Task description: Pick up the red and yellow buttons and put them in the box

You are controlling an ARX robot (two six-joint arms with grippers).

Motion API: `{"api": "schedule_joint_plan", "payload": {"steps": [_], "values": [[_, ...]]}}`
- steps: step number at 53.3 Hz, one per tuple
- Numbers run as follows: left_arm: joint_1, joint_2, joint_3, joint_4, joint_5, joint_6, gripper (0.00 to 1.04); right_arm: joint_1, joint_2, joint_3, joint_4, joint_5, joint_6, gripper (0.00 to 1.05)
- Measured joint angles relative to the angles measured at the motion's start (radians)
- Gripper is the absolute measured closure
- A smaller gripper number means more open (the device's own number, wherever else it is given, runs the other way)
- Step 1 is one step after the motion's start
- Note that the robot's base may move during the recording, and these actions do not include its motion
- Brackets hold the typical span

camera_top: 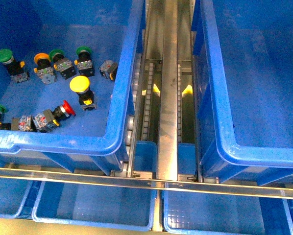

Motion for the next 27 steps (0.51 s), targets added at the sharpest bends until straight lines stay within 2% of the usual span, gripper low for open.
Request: {"api": "schedule_joint_plan", "payload": {"steps": [3,7,18,27], "values": [[-0.011,0.161,0.061,-0.002,0.093,0.032,0.08,0.0,0.0,0.0,0.0,0.0,0.0,0.06],[-0.024,0.297,0.097,0.011,0.134,0.07,0.08,0.0,0.0,0.0,0.0,0.0,0.0,0.06],[-0.063,0.615,0.231,0.047,0.172,0.168,0.08,0.0,0.0,0.0,0.0,0.0,0.0,0.06],[-0.088,0.735,0.316,0.044,0.185,0.193,0.08,0.0,0.0,0.0,0.0,0.0,0.0,0.06]]}}
